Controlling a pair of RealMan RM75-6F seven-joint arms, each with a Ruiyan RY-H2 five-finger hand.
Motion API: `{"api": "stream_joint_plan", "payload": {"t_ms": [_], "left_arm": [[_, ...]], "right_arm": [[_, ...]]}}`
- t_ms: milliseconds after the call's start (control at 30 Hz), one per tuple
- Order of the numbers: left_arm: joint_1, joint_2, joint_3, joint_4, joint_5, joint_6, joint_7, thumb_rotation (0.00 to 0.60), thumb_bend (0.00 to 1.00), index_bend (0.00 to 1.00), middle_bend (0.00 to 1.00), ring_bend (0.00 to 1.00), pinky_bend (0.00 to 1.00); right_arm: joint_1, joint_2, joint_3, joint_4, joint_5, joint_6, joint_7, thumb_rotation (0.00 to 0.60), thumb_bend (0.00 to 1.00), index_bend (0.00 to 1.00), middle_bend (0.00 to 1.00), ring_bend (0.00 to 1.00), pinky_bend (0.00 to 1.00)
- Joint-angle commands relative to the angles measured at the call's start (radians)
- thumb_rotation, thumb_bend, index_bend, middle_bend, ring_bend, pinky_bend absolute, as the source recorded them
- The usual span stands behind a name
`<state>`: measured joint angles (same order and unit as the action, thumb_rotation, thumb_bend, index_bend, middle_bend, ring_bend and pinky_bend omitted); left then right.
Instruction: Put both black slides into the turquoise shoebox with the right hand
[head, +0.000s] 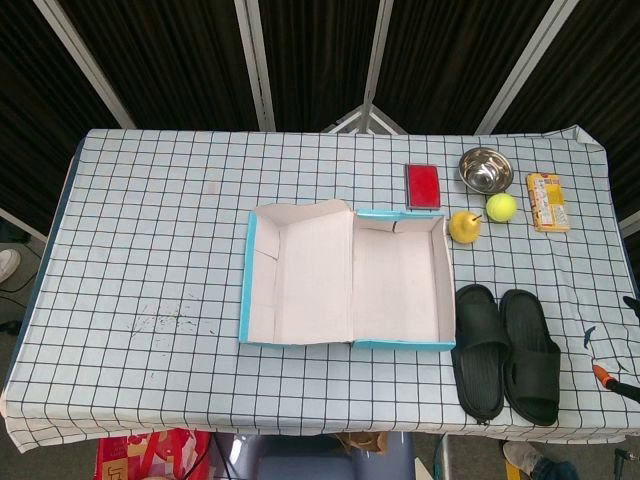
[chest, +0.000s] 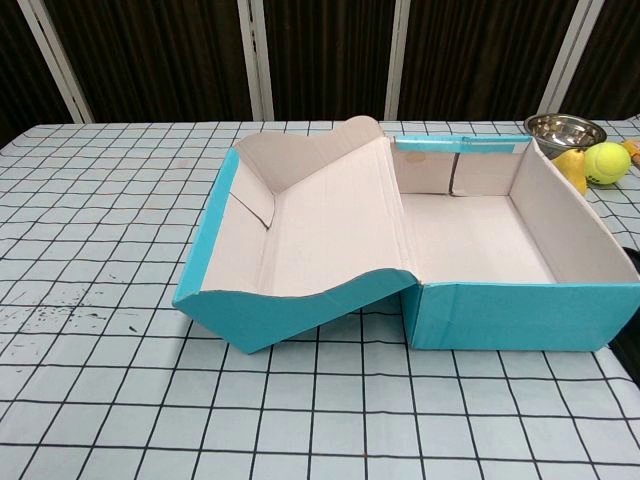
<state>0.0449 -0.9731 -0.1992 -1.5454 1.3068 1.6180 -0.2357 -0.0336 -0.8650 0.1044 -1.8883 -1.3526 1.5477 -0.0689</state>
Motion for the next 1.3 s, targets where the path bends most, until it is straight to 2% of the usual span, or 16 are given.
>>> {"api": "stream_joint_plan", "payload": {"t_ms": [33, 733, 1000, 1200, 1300], "left_arm": [[0.003, 0.002, 0.001, -0.001, 0.002, 0.004, -0.003, 0.600, 0.81, 0.22, 0.10, 0.06, 0.14], [0.015, 0.008, 0.000, -0.026, 0.007, 0.031, 0.026, 0.600, 0.81, 0.22, 0.10, 0.06, 0.14], [0.017, 0.012, -0.005, -0.020, -0.010, 0.022, 0.014, 0.600, 0.81, 0.22, 0.10, 0.06, 0.14], [0.010, 0.008, -0.003, -0.018, -0.009, 0.008, 0.023, 0.600, 0.81, 0.22, 0.10, 0.06, 0.14], [0.011, 0.009, -0.004, -0.019, -0.008, 0.011, 0.022, 0.600, 0.81, 0.22, 0.10, 0.06, 0.14]], "right_arm": [[0.000, 0.000, 0.001, -0.001, -0.002, 0.003, 0.002, 0.600, 0.07, 0.17, 0.14, 0.08, 0.00], [0.011, 0.020, -0.026, -0.033, -0.035, -0.054, 0.070, 0.600, 0.07, 0.17, 0.14, 0.08, 0.00], [0.048, -0.006, -0.033, -0.077, -0.028, -0.116, 0.011, 0.600, 0.07, 0.17, 0.13, 0.08, 0.00], [0.148, -0.042, -0.018, -0.129, 0.081, -0.282, -0.092, 0.600, 0.07, 0.15, 0.10, 0.06, 0.00], [0.210, -0.073, 0.006, -0.139, 0.191, -0.351, -0.176, 0.600, 0.07, 0.15, 0.10, 0.06, 0.00]]}}
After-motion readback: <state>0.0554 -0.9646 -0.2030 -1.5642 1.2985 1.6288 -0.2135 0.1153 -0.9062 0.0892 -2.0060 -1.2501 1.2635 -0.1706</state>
